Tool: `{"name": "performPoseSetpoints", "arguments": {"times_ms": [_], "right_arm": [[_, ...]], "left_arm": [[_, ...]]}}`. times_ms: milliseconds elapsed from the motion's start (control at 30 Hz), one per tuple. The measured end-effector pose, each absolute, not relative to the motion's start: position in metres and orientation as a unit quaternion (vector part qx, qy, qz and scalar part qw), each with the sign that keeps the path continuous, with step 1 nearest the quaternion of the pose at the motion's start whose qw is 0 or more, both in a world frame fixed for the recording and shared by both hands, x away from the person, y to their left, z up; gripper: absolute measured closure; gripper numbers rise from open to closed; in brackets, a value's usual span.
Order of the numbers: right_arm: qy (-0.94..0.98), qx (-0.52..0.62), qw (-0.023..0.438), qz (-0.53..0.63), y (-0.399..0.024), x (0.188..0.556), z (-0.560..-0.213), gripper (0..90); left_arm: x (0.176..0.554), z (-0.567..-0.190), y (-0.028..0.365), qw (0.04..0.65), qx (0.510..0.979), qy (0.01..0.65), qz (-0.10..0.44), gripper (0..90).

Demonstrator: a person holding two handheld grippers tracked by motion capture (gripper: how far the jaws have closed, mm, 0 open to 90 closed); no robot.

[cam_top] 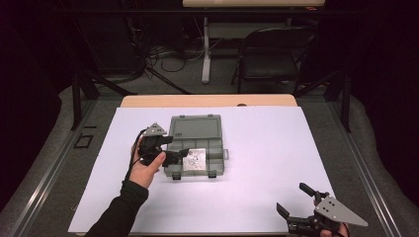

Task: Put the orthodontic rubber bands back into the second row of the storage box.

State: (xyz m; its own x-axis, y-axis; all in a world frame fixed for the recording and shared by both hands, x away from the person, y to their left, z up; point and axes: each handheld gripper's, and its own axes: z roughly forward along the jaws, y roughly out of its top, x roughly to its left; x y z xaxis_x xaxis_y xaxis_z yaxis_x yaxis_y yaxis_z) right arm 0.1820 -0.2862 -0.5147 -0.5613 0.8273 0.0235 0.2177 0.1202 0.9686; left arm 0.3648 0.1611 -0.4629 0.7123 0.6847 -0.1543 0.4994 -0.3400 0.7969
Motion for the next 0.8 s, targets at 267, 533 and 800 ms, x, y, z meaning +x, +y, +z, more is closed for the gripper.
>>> {"name": "performPoseSetpoints", "arguments": {"times_ms": [267, 533, 800], "right_arm": [[0.697, 0.375, 0.279, 0.544, -0.284, 0.181, -0.514, 3.2], [0.692, 0.373, 0.285, 0.548, -0.284, 0.181, -0.514, 3.2], [0.697, 0.373, 0.283, 0.543, -0.285, 0.18, -0.513, 3.2]], "left_arm": [[0.355, -0.459, 0.165, 0.461, 0.801, 0.359, 0.128, 13.0], [0.341, -0.455, 0.179, 0.484, 0.787, 0.349, 0.157, 5.1], [0.322, -0.455, 0.193, 0.491, 0.779, 0.342, 0.186, 5.0]]}}
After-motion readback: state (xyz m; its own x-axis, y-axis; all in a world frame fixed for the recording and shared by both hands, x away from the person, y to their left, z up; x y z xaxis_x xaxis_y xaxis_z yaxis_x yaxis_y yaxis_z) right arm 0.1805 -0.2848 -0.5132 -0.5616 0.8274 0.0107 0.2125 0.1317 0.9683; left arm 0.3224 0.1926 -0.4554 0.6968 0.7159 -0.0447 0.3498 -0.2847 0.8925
